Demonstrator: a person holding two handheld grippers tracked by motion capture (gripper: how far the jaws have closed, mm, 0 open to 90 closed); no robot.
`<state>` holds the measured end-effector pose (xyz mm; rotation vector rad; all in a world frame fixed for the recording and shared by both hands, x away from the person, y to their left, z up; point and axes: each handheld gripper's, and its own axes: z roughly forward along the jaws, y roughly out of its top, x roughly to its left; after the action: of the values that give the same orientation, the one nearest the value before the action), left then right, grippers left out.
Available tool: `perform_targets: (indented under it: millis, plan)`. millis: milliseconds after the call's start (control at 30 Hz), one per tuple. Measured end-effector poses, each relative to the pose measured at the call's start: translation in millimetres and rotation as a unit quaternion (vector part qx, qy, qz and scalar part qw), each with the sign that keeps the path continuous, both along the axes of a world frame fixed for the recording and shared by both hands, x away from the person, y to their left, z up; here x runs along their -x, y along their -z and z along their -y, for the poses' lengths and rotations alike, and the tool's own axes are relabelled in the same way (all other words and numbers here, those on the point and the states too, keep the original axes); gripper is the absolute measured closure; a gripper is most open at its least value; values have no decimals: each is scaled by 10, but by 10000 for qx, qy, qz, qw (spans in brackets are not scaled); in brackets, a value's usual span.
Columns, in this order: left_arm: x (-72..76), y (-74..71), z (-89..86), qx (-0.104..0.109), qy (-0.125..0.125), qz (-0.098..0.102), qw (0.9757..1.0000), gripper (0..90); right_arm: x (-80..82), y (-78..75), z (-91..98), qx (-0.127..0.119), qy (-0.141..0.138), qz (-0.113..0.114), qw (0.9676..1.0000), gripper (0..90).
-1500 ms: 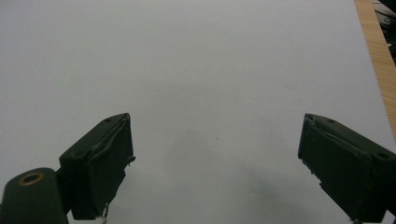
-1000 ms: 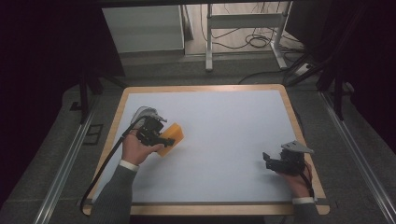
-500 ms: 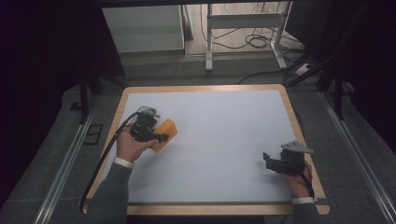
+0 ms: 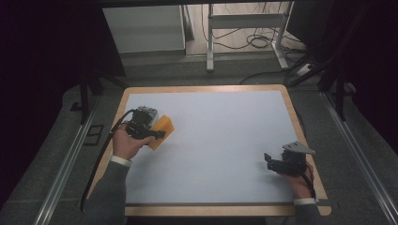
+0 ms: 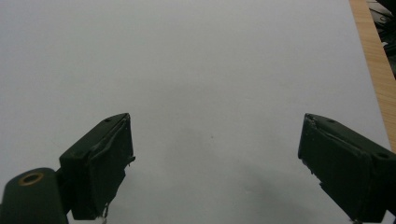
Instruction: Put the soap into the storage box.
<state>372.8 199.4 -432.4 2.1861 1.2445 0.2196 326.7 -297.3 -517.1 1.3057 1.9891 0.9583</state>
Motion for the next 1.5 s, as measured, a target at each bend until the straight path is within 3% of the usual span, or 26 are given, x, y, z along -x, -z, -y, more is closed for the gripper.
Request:
perform_targets:
  millis: [1300, 1500]
  plan:
    - [-234, -113, -219, 50, -387, 38, 9992, 610, -4, 4, 8, 29, 18, -2, 10000, 102]
    - [-270, -138, -264, 74, -503, 148, 9986, 610, -5, 7, 3, 40, 16, -12, 10000, 102]
